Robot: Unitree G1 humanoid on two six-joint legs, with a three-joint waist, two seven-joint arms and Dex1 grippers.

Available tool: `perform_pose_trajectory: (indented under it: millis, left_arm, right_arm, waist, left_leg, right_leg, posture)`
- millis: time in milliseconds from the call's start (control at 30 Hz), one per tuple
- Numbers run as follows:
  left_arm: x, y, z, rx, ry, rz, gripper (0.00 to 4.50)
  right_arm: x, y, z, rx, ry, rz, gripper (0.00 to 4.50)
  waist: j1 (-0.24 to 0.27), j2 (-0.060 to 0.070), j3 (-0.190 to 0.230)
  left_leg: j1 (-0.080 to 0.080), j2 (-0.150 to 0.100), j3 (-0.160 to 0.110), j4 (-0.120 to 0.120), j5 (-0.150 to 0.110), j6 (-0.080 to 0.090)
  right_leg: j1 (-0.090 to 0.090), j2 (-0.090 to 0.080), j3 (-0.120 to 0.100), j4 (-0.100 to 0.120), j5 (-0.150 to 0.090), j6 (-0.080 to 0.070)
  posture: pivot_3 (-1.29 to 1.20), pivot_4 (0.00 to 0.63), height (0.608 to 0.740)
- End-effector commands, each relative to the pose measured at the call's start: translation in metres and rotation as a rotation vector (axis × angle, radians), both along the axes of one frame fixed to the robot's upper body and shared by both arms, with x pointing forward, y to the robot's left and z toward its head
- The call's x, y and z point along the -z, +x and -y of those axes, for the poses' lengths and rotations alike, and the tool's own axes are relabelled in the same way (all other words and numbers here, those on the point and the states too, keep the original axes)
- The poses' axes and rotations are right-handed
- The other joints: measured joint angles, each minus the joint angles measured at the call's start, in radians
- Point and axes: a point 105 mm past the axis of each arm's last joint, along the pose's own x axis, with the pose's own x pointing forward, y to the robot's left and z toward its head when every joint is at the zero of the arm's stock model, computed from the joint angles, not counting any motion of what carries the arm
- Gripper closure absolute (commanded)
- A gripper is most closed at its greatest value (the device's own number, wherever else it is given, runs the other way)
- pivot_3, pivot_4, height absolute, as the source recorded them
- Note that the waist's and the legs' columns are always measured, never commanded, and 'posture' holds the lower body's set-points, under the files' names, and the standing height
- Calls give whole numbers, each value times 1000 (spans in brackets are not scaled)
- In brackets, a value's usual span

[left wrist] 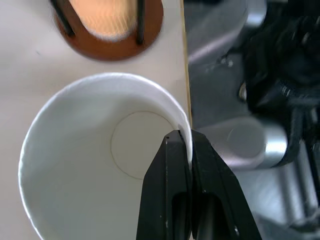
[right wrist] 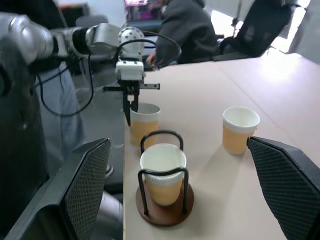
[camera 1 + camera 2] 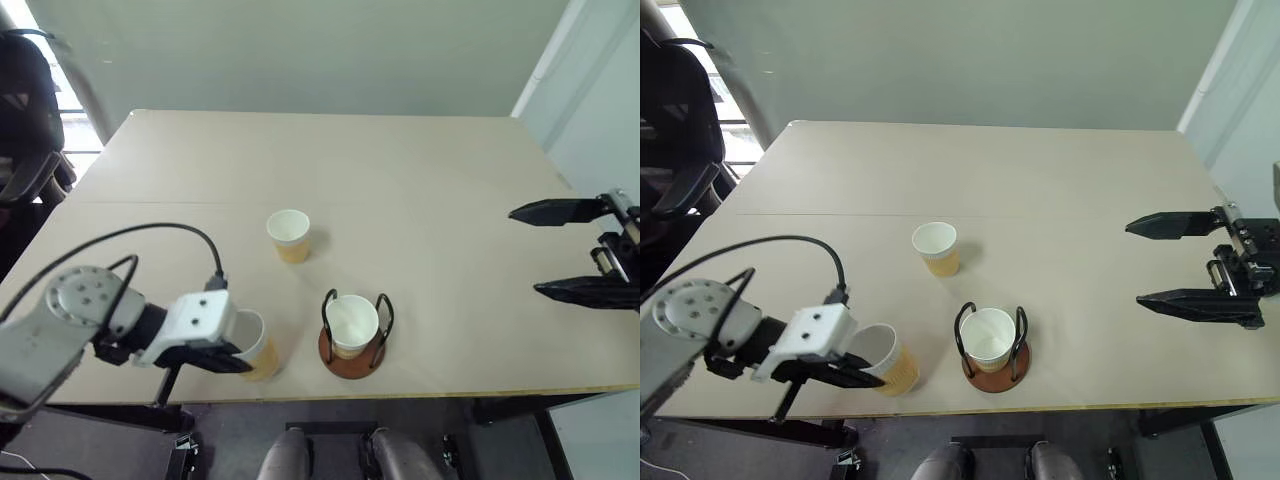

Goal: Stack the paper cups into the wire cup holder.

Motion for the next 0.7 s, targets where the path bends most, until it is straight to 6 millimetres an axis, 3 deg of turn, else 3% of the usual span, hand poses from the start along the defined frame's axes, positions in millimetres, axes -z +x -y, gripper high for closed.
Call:
perform_pose_trajectory:
  millis: [33, 100, 200, 367, 700]
  left_arm:
    - [-73, 18, 16, 50, -199, 157, 4490]
    - [-105, 17, 31, 162, -280, 185, 4490]
    - [-121, 20, 45, 300, -284, 199, 4490]
    - [-115, 23, 76, 500, -238, 174, 4490]
    - [-91, 31, 108, 700, -103, 153, 4490]
  right_arm:
    - [-17, -17, -2, 13, -1, 76, 0]
    - [-20, -20, -3, 25, 0, 100, 0]
    - [-21, -22, -6, 35, 2, 117, 0]
    - [-20, -22, -11, 62, 1, 140, 0]
    - [-18, -27, -16, 114, -13, 154, 0]
  waist:
    - [12, 0, 0]
    - [12, 1, 0]
    - [5, 3, -1]
    - [-1, 3, 0]
    - [4, 3, 0]
  left_leg:
    - [0, 0, 0, 1, 1, 1]
    - [-2, 0, 0, 5, 1, 1]
    - [-3, -2, 0, 11, -2, 4]
    - [-4, -4, 1, 14, -3, 6]
    - [-7, -4, 1, 14, -6, 12]
  right_leg:
    - [0, 0, 0, 0, -1, -2]
    - [1, 0, 0, 1, -1, -2]
    - [1, -1, 1, -1, 1, 1]
    - [2, -2, 4, -2, 8, 15]
    - [3, -2, 7, -4, 3, 26]
  posture:
    - [0, 150, 740]
    - [0, 150, 740]
    - [0, 150, 740]
    - [0, 150, 740]
    - [0, 150, 740]
